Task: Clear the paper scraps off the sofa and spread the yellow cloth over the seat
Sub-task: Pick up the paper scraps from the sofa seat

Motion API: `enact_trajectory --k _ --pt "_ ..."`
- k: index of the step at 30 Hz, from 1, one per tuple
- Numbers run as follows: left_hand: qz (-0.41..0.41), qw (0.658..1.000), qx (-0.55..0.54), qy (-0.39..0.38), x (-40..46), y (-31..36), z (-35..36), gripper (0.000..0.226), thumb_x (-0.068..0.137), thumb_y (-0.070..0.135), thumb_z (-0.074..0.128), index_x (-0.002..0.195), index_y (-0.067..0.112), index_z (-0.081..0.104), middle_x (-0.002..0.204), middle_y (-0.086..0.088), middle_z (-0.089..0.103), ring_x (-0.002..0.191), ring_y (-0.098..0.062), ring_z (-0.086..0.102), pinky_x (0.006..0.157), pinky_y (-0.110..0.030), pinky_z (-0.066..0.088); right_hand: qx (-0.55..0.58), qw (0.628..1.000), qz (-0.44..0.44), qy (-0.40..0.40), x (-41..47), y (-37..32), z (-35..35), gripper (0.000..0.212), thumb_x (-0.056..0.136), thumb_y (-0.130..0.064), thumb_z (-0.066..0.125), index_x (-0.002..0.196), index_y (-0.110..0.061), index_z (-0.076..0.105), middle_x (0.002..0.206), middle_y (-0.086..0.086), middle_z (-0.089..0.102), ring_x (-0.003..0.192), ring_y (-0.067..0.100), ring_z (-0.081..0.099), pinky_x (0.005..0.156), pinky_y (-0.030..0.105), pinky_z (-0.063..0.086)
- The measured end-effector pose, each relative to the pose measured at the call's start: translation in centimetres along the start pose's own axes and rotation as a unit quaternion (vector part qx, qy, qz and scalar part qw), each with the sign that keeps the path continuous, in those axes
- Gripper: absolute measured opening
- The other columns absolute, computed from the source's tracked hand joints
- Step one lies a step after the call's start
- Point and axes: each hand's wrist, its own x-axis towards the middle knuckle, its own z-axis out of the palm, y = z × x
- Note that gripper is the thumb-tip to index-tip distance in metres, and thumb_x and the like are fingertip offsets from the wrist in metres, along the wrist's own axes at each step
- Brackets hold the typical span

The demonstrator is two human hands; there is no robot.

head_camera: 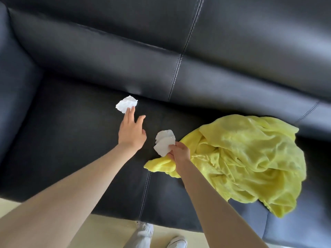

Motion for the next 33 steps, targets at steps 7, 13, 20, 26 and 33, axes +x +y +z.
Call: enact_trajectory --k 7,13,20,26,33 --pt "-0.070 0.993 0.059 -0.070 1.2 -0.1 0.3 0.054 0.094 0.017 0.044 0.144 0.003 0.031 0.149 -0.013 0.028 0.135 -0.029 0.030 0.105 -0.038 0.034 -0.067 0.997 -0.004 -0.022 0.1 1.6 -1.6 0.029 0.089 -0.006 0.055 0.118 -0.011 0.059 0.087 0.000 0.058 0.085 0.022 0.059 0.079 0.030 0.054" --pt "0.002 0.998 -0.053 0.037 -3.8 4.6 1.4 0.043 0.091 0.006 0.044 0.133 0.005 0.050 0.132 -0.010 0.052 0.118 -0.028 0.048 0.100 -0.036 0.038 -0.025 0.999 -0.004 -0.031 -0.6 1.7 -2.4 0.023 0.088 -0.002 0.054 0.109 -0.009 0.062 0.084 0.006 0.061 0.082 0.023 0.059 0.081 0.033 0.054" --pt "0.111 0.989 -0.096 -0.021 -10.7 8.6 4.2 0.041 0.088 0.001 0.042 0.122 0.016 0.058 0.124 0.002 0.058 0.110 -0.017 0.052 0.094 -0.027 0.040 0.033 0.999 0.011 -0.025 -1.8 2.4 -5.0 0.020 0.078 0.005 0.050 0.071 -0.013 0.056 0.063 0.003 0.049 0.063 0.020 0.045 0.061 0.024 0.043" --pt "0.058 0.978 -0.161 -0.119 -11.6 10.2 4.1 0.037 0.090 -0.001 0.035 0.123 0.016 0.039 0.120 -0.005 0.061 0.098 -0.025 0.061 0.080 -0.043 0.052 0.150 0.982 0.033 -0.114 -2.9 3.5 -8.6 0.026 0.093 -0.027 0.041 0.101 -0.015 0.063 0.093 0.003 0.066 0.082 0.016 0.060 0.083 0.034 0.049" --pt "0.046 0.959 -0.280 -0.014 -13.1 13.8 4.6 0.033 0.092 0.001 0.041 0.120 0.018 0.045 0.110 0.007 0.063 0.100 -0.013 0.060 0.081 -0.031 0.051 0.191 0.979 -0.029 -0.064 -3.7 4.8 -14.2 0.020 0.093 -0.011 0.058 0.113 -0.007 0.059 0.097 0.002 0.064 0.091 0.016 0.062 0.082 0.032 0.053"
